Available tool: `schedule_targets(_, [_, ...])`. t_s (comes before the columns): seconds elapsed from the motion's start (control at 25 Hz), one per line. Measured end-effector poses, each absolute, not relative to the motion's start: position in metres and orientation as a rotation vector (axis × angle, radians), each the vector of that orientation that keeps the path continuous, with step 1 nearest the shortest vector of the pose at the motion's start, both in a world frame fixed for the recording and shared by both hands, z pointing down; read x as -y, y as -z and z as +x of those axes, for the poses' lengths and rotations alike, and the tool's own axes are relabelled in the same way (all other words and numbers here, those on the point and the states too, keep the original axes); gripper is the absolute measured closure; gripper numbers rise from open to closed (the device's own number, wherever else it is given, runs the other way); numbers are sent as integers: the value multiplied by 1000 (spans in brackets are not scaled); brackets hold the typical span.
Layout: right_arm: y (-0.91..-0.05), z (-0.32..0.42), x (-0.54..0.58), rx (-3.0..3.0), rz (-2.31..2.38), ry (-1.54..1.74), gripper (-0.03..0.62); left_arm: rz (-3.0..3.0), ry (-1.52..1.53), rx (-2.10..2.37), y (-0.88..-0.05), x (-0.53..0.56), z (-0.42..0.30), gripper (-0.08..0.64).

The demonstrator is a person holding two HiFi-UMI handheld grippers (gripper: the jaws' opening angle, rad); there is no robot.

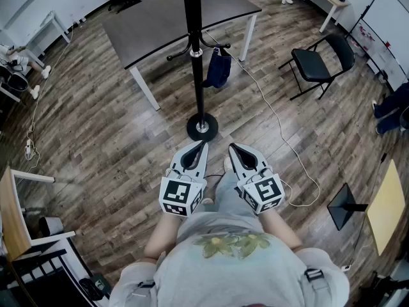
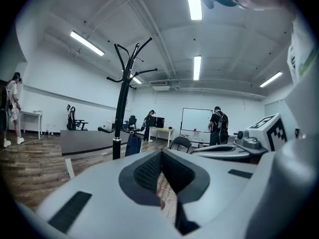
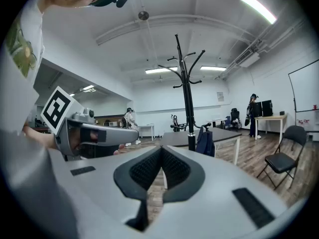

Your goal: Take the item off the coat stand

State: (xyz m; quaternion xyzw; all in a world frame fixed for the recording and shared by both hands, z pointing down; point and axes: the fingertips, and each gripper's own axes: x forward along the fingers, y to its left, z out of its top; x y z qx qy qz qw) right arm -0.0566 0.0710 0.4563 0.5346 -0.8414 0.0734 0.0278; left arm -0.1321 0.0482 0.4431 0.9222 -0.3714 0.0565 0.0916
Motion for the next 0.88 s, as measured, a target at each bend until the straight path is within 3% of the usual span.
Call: schedule_targets(0.88, [-438, -5, 63, 2611, 1655, -200, 584, 2700, -212, 1173, -441, 71, -92, 545])
